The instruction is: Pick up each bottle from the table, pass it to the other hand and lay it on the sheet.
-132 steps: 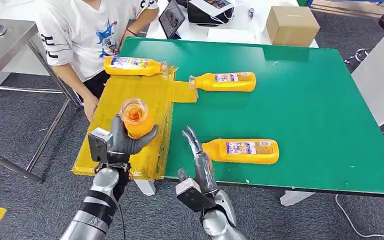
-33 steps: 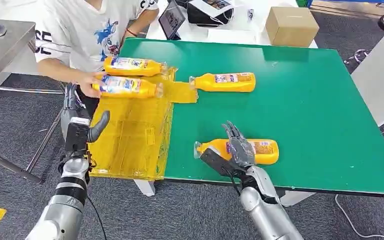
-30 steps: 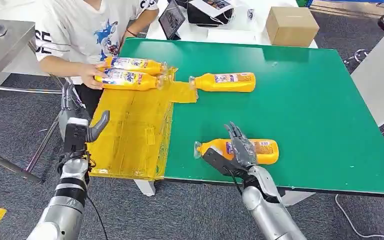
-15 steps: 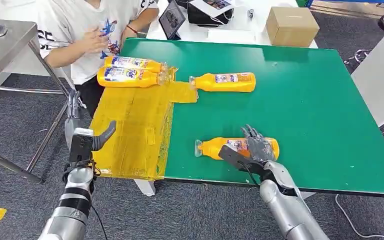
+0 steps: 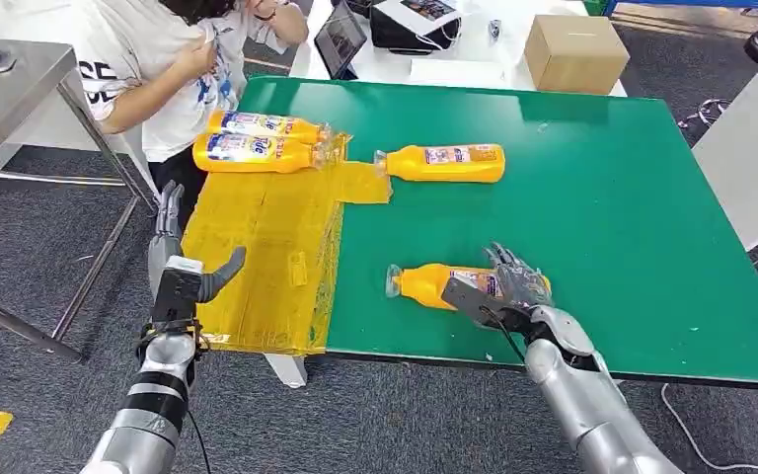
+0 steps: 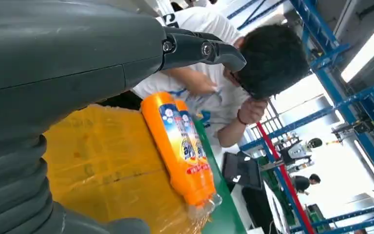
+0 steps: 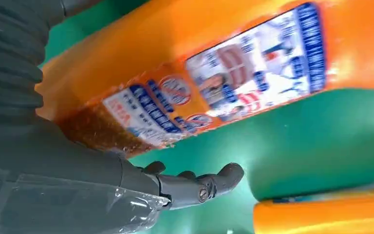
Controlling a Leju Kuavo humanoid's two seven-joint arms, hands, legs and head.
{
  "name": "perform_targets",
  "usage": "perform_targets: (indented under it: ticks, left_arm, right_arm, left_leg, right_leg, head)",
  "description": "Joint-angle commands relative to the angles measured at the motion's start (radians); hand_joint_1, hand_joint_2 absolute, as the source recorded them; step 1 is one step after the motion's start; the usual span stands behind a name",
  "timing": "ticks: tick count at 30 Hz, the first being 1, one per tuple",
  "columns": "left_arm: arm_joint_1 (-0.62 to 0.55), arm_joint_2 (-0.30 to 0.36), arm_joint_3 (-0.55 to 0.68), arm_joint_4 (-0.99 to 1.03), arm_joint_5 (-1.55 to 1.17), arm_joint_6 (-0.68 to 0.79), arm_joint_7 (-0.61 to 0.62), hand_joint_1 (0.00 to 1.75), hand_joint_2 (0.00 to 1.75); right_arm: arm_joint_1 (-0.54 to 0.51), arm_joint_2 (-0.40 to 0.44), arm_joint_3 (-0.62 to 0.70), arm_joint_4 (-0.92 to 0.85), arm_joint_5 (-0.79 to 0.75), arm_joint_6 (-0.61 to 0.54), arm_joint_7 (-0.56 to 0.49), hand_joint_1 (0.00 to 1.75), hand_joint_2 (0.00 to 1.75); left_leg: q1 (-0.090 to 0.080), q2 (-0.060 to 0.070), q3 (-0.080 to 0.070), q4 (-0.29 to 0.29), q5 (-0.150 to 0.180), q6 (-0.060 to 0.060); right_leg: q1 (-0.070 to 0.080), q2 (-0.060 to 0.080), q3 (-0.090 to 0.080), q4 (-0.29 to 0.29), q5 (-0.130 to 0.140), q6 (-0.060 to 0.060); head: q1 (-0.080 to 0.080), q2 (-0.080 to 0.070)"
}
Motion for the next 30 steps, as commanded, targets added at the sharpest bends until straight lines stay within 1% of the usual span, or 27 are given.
perform_targets:
  ticks: [1,4,7,9,14,18,19,20,21,22,23,25,26,30]
  left_arm:
    - [-0.055,0.003,-0.021,0.105,0.013,-0.011,0.003,0.0,1.75]
    - [-0.068,-0.001,-0.037,0.139,0.012,-0.015,0.003,0.0,1.75]
    - [-0.07,-0.005,-0.045,0.155,0.012,-0.012,0.003,0.0,1.75]
    - [-0.073,-0.003,-0.05,0.162,0.02,-0.013,0.003,0.0,1.75]
    - [-0.075,-0.002,-0.05,0.163,0.021,-0.013,0.003,0.0,1.75]
    - [-0.087,-0.005,-0.056,0.188,0.023,-0.023,0.003,0.0,1.75]
    - [-0.091,-0.007,-0.058,0.196,0.026,-0.029,0.003,0.0,1.75]
    - [-0.095,-0.009,-0.059,0.204,0.027,-0.031,0.003,0.0,1.75]
    - [-0.1,-0.011,-0.06,0.212,0.028,-0.033,0.003,0.0,1.75]
    - [-0.104,-0.013,-0.062,0.217,0.029,-0.031,0.003,0.0,1.75]
    - [-0.107,-0.014,-0.065,0.221,0.031,-0.031,0.003,0.0,1.75]
    - [-0.113,-0.017,-0.07,0.233,0.033,-0.036,0.003,0.0,1.75]
    - [-0.115,-0.017,-0.073,0.236,0.033,-0.034,0.003,0.0,1.75]
    - [-0.108,-0.02,-0.081,0.234,0.039,-0.036,0.003,0.0,1.75]
  right_arm:
    - [-0.061,-0.034,0.041,0.172,-0.026,0.09,-0.01,0.0,1.75]
    - [-0.081,-0.055,0.071,0.238,-0.045,0.151,-0.016,0.0,1.75]
    - [-0.079,-0.072,0.078,0.259,-0.05,0.154,-0.02,0.0,1.75]
    - [-0.098,-0.084,0.103,0.279,-0.047,0.179,-0.013,0.0,1.75]
    - [-0.103,-0.086,0.102,0.28,-0.049,0.183,-0.014,0.0,1.75]
    - [-0.117,-0.092,0.137,0.3,-0.047,0.231,-0.008,0.0,1.75]
    - [-0.117,-0.091,0.147,0.308,-0.046,0.241,-0.009,0.07,1.75]
    - [-0.114,-0.089,0.153,0.314,-0.05,0.248,-0.013,0.4,1.75]
    - [-0.114,-0.089,0.159,0.322,-0.054,0.256,-0.018,1.4,1.75]
    - [-0.11,-0.087,0.166,0.329,-0.058,0.257,-0.021,1.69,1.75]
    - [-0.108,-0.084,0.18,0.341,-0.065,0.265,-0.029,1.75,1.75]
    - [-0.095,-0.077,0.187,0.35,-0.078,0.268,-0.041,1.75,1.75]
    - [-0.091,-0.075,0.191,0.351,-0.085,0.261,-0.049,1.75,1.75]
    - [-0.068,-0.057,0.183,0.316,-0.127,0.185,-0.071,1.75,1.75]
  left_leg:
    - [0.001,-0.002,0.005,-0.001,-0.001,-0.002]
    - [0.001,-0.002,0.004,-0.001,0.0,-0.001]
    - [0.002,-0.003,0.007,-0.002,0.0,-0.001]
    - [0.002,-0.004,0.008,-0.002,0.0,-0.001]
    - [0.002,-0.002,0.01,-0.001,0.0,-0.001]
    - [0.002,-0.001,0.01,-0.001,0.0,-0.001]
    - [0.002,0.0,0.01,-0.001,0.0,-0.001]
    - [0.002,0.0,0.012,-0.002,0.0,-0.001]
    - [0.002,0.0,0.012,-0.001,0.0,-0.001]
    - [0.003,-0.001,0.014,-0.002,0.0,-0.002]
    - [0.003,-0.002,0.014,-0.003,0.0,-0.002]
    - [0.003,0.0,0.014,-0.001,0.0,-0.001]
    - [0.003,-0.001,0.015,-0.002,0.0,-0.001]
    - [0.004,-0.001,0.017,-0.003,0.0,-0.002]
  right_leg:
    - [0.001,0.0,0.005,-0.001,-0.001,-0.002]
    - [0.001,-0.001,0.005,-0.002,-0.001,-0.001]
    - [0.002,-0.003,0.008,-0.003,-0.001,-0.002]
    - [0.002,-0.003,0.008,-0.003,-0.001,-0.001]
    - [0.002,-0.001,0.011,-0.004,0.0,-0.002]
    - [0.001,-0.001,0.011,-0.004,0.0,-0.002]
    - [0.002,-0.001,0.011,-0.003,0.0,-0.001]
    - [0.002,-0.001,0.012,-0.004,0.0,-0.002]
    - [0.002,-0.001,0.013,-0.004,0.0,-0.001]
    - [0.003,-0.002,0.014,-0.005,0.0,-0.002]
    - [0.003,-0.002,0.015,-0.005,0.0,-0.002]
    - [0.003,-0.001,0.014,-0.004,0.0,-0.002]
    - [0.003,-0.002,0.016,-0.006,0.0,-0.002]
    - [0.004,-0.002,0.017,-0.006,0.0,-0.002]
  head:
    - [0.0,0.0]
    - [0.0,0.0]
    - [0.0,0.0]
    - [0.0,0.0]
    - [0.0,0.0]
    - [0.0,0.0]
    - [0.0,0.0]
    - [0.0,0.0]
    - [0.0,0.0]
    - [0.0,0.0]
    - [0.0,0.0]
    - [0.0,0.0]
    - [0.0,0.0]
    - [0.0,0.0]
